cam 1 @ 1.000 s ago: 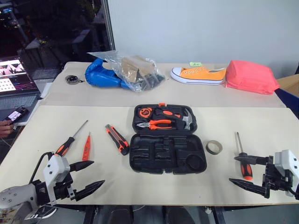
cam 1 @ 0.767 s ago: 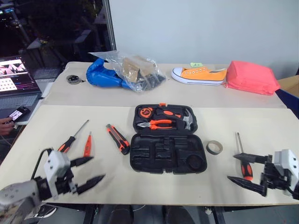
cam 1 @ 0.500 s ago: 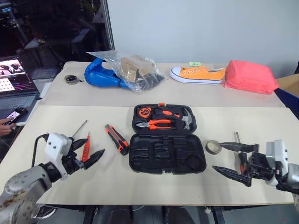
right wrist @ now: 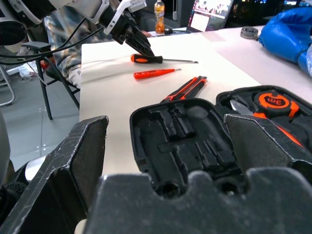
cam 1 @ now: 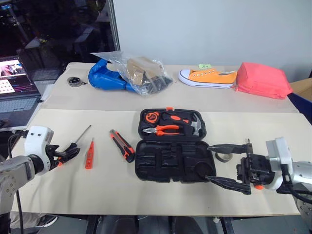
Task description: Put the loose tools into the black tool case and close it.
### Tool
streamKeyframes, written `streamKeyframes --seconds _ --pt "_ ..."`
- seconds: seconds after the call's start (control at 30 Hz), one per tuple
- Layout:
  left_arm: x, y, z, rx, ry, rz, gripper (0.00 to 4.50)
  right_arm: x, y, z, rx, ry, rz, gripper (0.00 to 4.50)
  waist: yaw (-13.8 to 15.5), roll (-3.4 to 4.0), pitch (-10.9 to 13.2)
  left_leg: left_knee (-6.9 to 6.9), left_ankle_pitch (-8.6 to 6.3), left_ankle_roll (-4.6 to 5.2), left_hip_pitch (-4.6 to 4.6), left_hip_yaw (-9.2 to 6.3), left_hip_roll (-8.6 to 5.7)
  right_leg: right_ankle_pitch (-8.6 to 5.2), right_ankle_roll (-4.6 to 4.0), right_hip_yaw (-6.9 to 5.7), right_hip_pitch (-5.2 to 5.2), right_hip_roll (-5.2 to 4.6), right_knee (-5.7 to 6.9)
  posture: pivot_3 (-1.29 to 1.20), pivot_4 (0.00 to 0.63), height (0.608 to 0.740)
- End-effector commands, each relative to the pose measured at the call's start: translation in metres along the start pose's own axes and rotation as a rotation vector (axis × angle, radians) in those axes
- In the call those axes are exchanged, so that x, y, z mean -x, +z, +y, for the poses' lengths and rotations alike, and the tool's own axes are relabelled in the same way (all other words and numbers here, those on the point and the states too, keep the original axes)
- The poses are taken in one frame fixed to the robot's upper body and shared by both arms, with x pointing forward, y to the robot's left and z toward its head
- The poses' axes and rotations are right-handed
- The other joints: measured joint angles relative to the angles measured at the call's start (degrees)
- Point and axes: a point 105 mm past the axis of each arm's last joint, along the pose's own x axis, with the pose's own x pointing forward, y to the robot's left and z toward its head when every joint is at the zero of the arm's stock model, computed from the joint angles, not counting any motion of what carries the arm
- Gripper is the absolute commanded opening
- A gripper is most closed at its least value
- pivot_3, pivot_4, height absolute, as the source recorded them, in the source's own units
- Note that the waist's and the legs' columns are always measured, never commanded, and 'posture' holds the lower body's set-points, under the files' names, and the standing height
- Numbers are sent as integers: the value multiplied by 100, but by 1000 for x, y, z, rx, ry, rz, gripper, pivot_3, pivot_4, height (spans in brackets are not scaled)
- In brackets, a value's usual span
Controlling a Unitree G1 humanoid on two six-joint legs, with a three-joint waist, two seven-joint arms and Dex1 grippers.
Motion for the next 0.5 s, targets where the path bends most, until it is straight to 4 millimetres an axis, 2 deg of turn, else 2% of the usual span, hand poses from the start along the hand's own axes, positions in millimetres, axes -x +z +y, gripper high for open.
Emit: streamKeyframes --seconds 0.03,0.17,0.27,0.3,0.33,0.4,0.5 --pt "-4 -1 7 -3 1 31 4500 -2 8 2 38 -6 -3 4403 0 -1 0 -1 0 0 0 0 0 -1 -1 0 -1 0 1 0 150 740" --pt "-14 -8 7 -8 -31 62 3432 -3 7 0 40 -16 2 4500 7 -3 1 0 0 0 0 1 -1 -1 -1 -2 -1 0 1 0 150 740" --pt "-18 -10 8 -13 -34 57 2221 -2 7 0 43 -26 7 4500 11 -2 0 0 0 0 0 1 0 2 -6 -2 -1 -2 1 0 150 740" --pt "-17 -7 8 -17 -42 25 1766 -2 6 0 43 -32 7 4500 13 -2 0 -1 0 0 0 1 -1 5 -13 -1 -1 -3 1 0 150 740" --pt "-17 -4 7 -20 -47 2 1568 -2 6 0 43 -36 8 4500 15 -3 1 -1 0 0 0 1 0 5 -13 -2 -1 -4 1 0 150 740" --pt "-7 19 -2 -49 -121 -133 898 -1 5 1 38 -45 8 4500 19 -4 1 -1 -1 0 -5 1 -1 8 -18 -2 -3 -6 1 0 150 740" --pt "13 45 -27 -162 -299 -258 898 3 2 2 32 -60 11 4500 21 -18 1 0 -1 0 -25 1 0 11 -22 -4 -21 -7 1 0 150 740"
